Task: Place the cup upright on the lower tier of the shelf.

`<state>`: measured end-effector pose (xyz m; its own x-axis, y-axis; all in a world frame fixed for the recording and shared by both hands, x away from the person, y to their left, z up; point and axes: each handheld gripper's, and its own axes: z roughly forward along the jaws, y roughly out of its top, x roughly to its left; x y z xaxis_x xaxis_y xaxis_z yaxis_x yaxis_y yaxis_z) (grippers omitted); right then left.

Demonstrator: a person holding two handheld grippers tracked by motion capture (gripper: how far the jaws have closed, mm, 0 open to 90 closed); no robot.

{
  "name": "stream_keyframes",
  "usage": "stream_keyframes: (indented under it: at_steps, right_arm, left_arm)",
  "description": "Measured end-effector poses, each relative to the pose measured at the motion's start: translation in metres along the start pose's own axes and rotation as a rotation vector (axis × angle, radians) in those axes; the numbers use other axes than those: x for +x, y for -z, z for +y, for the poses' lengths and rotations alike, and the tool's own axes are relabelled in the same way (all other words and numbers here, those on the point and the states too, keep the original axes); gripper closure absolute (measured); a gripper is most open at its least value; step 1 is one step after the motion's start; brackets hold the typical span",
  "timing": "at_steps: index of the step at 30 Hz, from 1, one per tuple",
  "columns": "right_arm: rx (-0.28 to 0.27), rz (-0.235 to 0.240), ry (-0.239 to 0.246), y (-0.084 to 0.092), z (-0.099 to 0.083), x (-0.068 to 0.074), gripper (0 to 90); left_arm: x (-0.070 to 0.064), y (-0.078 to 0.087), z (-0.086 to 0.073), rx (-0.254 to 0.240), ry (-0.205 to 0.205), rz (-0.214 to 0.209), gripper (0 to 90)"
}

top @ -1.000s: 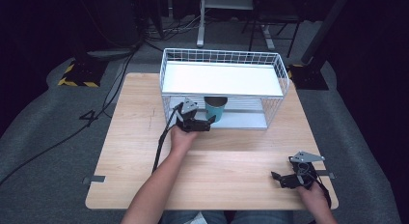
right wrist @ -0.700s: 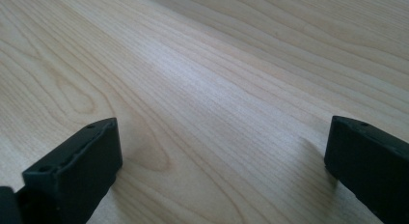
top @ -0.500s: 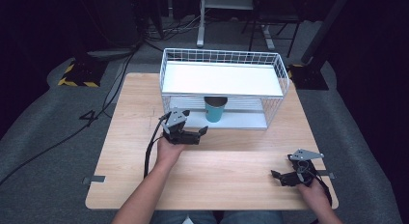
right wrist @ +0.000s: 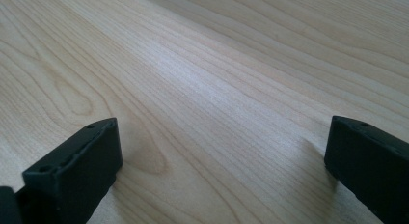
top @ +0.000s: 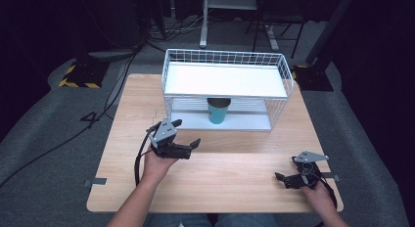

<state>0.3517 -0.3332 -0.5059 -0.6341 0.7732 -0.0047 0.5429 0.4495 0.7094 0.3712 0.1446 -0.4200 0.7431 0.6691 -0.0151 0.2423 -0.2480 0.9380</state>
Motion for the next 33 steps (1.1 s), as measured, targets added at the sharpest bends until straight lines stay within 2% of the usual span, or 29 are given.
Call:
stream_keyframes:
  at_steps: [3, 5, 6, 8, 11, 17, 20, 26, 28, 29, 33]
  right_arm:
    - [-0.001, 0.001, 0.0, 0.0, 0.0, 0.0, 0.1]
    - [-0.001, 0.001, 0.0, 0.0, 0.0, 0.0, 0.1]
    - [-0.001, 0.001, 0.0, 0.0, 0.0, 0.0, 0.1]
    - [-0.001, 0.001, 0.0, 0.0, 0.0, 0.0, 0.1]
    - [-0.001, 0.001, 0.0, 0.0, 0.0, 0.0, 0.1]
    - [0.0, 0.001, -0.002, -0.001, 0.001, 0.0, 0.1]
    - [0.0, 0.001, -0.001, -0.001, 0.001, 0.0, 0.1]
    - [0.0, 0.002, 0.0, -0.001, 0.001, 0.0, 0.1]
    - [0.001, 0.002, 0.0, -0.001, 0.001, 0.0, 0.1]
    - [0.0, 0.001, -0.002, -0.001, 0.001, 0.0, 0.1]
    - [0.0, 0.002, -0.001, -0.001, 0.001, 0.0, 0.1]
  left_arm:
    - [0.0, 0.015, -0.003, -0.009, 0.007, 0.0, 5.1]
    - [0.0, 0.019, -0.003, -0.012, 0.01, -0.002, 5.0]
    - [0.0, 0.028, -0.005, -0.019, 0.023, -0.01, 4.8]
    - [0.001, 0.032, -0.006, -0.016, 0.027, -0.016, 4.2]
    - [0.001, 0.045, -0.012, -0.009, 0.025, -0.003, 3.9]
    - [0.003, 0.067, -0.02, 0.017, -0.004, 0.02, 2.8]
    - [0.003, 0.073, -0.023, 0.025, -0.007, 0.021, 2.8]
    - [0.005, 0.091, -0.034, 0.035, 0.032, 0.017, 2.8]
    - [0.006, 0.097, -0.04, 0.015, 0.057, 0.03, 2.8]
    - [0.009, 0.101, -0.044, 0.03, 0.085, 0.024, 2.8]
    - [0.015, 0.109, -0.051, 0.06, 0.102, 0.048, 3.1]
